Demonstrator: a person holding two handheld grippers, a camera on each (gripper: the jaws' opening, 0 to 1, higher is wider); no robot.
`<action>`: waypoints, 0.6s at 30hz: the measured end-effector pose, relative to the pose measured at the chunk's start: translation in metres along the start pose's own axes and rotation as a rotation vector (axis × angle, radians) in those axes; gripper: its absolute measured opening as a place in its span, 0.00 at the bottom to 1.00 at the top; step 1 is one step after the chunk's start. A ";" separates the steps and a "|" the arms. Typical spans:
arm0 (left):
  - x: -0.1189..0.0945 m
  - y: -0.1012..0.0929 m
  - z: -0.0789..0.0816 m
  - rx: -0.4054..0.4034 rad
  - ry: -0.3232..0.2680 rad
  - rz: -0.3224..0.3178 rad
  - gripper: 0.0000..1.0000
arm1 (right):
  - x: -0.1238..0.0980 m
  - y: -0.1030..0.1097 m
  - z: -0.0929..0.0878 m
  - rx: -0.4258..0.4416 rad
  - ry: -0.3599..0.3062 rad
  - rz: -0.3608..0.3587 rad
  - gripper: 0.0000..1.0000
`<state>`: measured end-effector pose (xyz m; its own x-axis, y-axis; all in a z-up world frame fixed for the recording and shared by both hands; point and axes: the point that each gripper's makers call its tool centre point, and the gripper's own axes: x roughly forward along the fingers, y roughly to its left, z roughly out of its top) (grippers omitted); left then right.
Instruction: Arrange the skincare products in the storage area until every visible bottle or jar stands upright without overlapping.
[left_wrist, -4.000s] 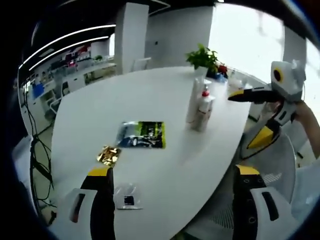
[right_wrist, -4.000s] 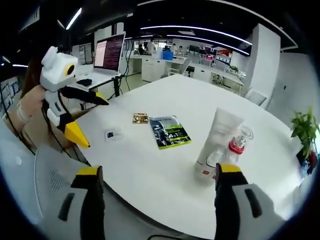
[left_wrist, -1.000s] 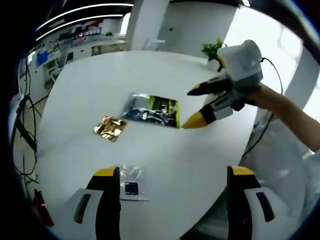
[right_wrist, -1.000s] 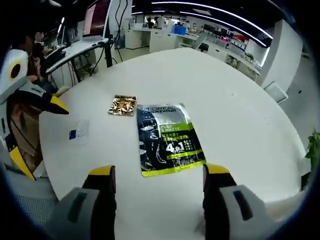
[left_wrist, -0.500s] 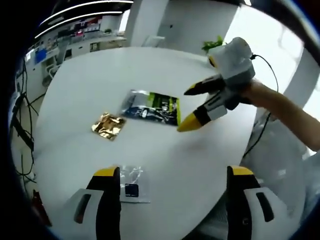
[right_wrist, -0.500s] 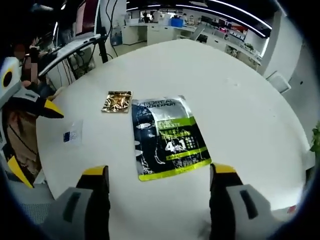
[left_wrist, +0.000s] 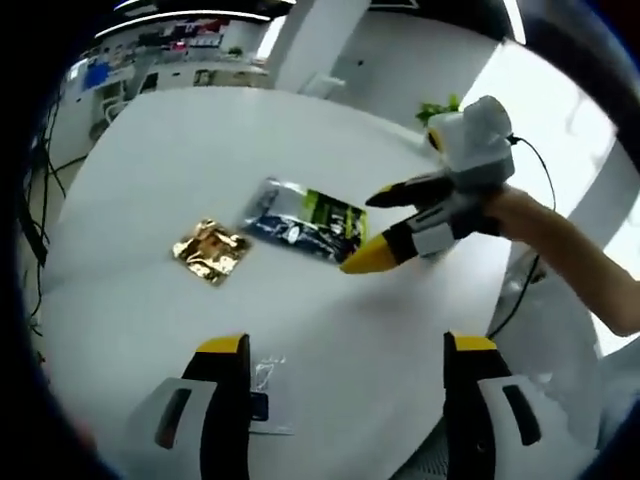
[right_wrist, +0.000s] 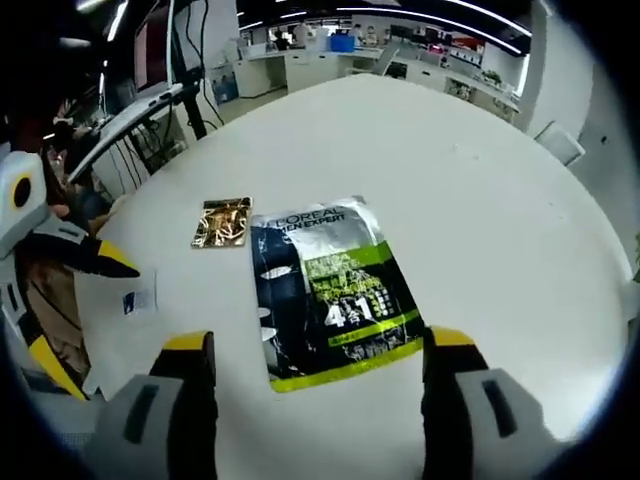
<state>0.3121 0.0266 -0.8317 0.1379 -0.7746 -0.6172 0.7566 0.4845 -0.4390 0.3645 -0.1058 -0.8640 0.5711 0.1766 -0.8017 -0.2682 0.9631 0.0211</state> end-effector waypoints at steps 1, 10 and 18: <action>0.002 0.000 0.002 -0.008 -0.005 -0.004 0.74 | 0.001 -0.001 0.001 0.004 0.000 0.004 0.85; 0.025 -0.004 0.014 -0.102 -0.005 -0.074 0.62 | 0.011 -0.004 0.012 0.083 -0.021 0.051 0.82; 0.040 0.003 0.019 -0.153 -0.001 -0.072 0.53 | 0.020 -0.015 0.020 0.078 -0.007 0.048 0.81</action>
<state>0.3319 -0.0112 -0.8453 0.0879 -0.8098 -0.5801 0.6582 0.4843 -0.5764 0.3953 -0.1125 -0.8684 0.5646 0.2241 -0.7944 -0.2343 0.9664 0.1061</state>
